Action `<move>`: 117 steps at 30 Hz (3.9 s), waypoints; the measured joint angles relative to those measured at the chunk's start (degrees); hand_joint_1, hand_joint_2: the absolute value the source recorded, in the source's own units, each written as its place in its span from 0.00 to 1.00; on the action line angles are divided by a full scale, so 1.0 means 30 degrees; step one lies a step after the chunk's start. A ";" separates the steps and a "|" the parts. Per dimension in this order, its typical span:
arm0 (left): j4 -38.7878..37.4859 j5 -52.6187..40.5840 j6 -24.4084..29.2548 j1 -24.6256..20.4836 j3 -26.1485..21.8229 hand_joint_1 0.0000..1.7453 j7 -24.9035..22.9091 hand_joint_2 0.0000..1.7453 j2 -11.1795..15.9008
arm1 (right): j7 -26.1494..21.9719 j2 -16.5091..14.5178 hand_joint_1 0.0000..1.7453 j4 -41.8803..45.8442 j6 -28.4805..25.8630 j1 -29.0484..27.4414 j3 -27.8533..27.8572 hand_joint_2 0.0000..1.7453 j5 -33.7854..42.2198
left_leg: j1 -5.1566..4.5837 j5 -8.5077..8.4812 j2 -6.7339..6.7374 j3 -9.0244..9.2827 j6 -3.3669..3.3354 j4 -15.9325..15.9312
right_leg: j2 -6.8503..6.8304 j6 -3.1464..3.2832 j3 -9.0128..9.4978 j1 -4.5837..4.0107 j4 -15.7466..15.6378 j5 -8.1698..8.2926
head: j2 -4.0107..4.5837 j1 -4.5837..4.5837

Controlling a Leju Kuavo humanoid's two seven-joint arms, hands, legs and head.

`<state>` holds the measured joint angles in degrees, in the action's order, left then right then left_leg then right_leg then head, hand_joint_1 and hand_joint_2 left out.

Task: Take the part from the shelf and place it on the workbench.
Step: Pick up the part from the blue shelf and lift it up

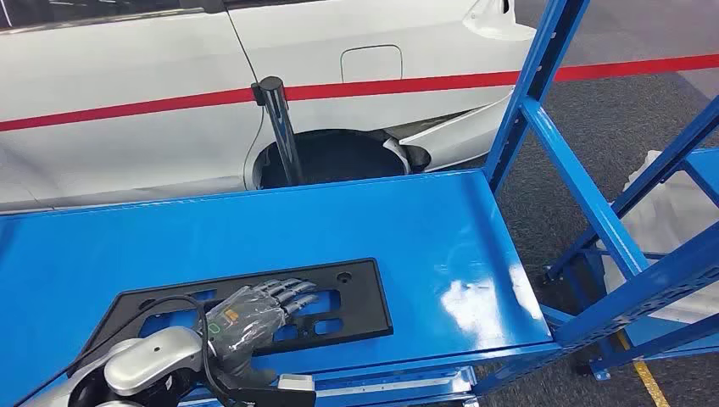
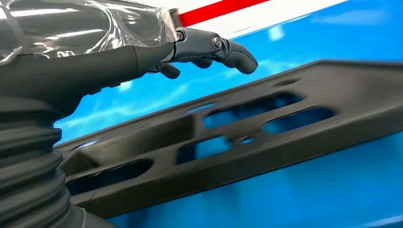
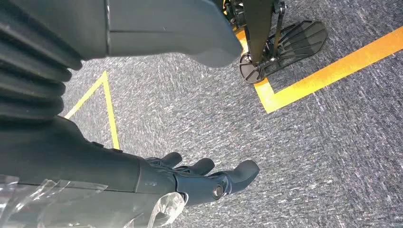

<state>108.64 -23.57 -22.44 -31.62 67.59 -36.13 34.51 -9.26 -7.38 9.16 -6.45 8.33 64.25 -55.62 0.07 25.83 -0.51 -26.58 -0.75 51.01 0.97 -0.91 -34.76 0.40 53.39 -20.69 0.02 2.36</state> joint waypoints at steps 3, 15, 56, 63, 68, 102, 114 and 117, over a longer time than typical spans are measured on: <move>-0.0013 -0.1052 0.0007 0.0487 -0.0415 0.00 -0.0201 1.00 0.0162 | 0.0004 0.0003 0.00 0.0000 0.0000 0.0000 0.0045 1.00 -0.0072 | 0.0000 -0.0001 0.0000 -0.0001 0.0000 0.0000 | -0.0002 0.0000 0.0001 0.0000 0.0001 0.0000 | 0.0002 -0.0002; -0.0619 -0.6437 0.0013 0.3492 -0.4833 0.00 -0.0953 1.00 0.1182 | 0.0058 0.0003 0.00 0.0000 0.0025 -0.0006 0.0308 1.00 -0.0534 | 0.0001 0.0000 0.0003 0.0004 0.0001 -0.0001 | 0.0003 0.0001 0.0002 -0.0002 0.0001 0.0000 | 0.0002 -0.0004; -0.3197 -0.6306 0.6022 0.6645 -1.0138 1.00 0.3419 1.00 0.1442 | -0.0004 0.0011 0.00 0.0000 0.0036 0.0214 0.0674 1.00 -0.1493 | -0.0002 0.0000 0.0003 0.0104 0.0001 -0.0004 | 0.0004 0.0004 0.0097 -0.0007 -0.0002 -0.0003 | 0.0002 0.0000; -0.2075 -0.5963 1.1598 0.6726 -1.1445 1.00 0.4655 1.00 0.1092 | -0.0144 0.0009 0.00 0.0000 0.0035 0.0208 0.0798 1.00 -0.1706 | -0.0007 0.0002 0.0004 0.0099 -0.0002 0.0006 | 0.0005 0.0001 0.0099 -0.0005 -0.0006 -0.0001 | 0.0002 -0.0002; 0.0325 -0.6421 1.4487 0.6535 -1.3033 1.00 0.4674 1.00 0.0743 | -0.0193 -0.0026 0.00 0.0000 0.0020 0.0224 0.0812 1.00 -0.1885 | -0.0038 0.0025 0.0009 0.0094 -0.0035 0.0047 | 0.0003 -0.0010 0.0105 0.0027 -0.0012 0.0005 | 0.0002 0.0000; 0.6264 -0.9470 1.6098 0.5988 -1.5143 1.00 0.4038 1.00 -0.0472 | -0.0200 -0.0153 0.00 0.0000 -0.0051 0.0527 0.1251 1.00 -0.2118 | 0.0503 0.1735 0.0147 -0.1703 0.0500 0.4682 | -0.0163 0.0226 0.0342 0.0082 -0.0112 -0.0206 | 0.0000 -0.0046; 0.6291 -0.9198 1.6107 0.5947 -1.5142 1.00 0.3789 1.00 -0.0588 | -0.0217 -0.0091 0.00 0.0000 -0.0051 0.0487 0.1450 1.00 -0.2089 | 0.0239 -0.0723 0.0222 -0.0543 -0.0687 0.0033 | -0.0196 -0.0780 -0.1791 0.0093 0.5140 -0.3459 | 0.0002 -0.0102; 0.6291 -0.9198 1.6112 0.6003 -1.5136 1.00 0.3789 1.00 -0.0605 | -0.0197 -0.0077 0.00 0.0000 -0.0051 0.0479 0.1516 1.00 -0.2127 | 0.0157 -0.1238 0.0217 -0.1158 -0.0634 0.0102 | -0.0197 -0.0681 -0.0565 0.0076 0.4967 -0.2793 | 0.0002 -0.0104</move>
<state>127.51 -51.17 25.90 -13.61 22.18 -24.76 32.70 -9.85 -7.61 9.16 -6.60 9.76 68.80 -62.00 0.54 22.12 0.15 -30.06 -2.65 51.31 0.38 -2.96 -36.45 0.63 68.29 -29.07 0.03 2.05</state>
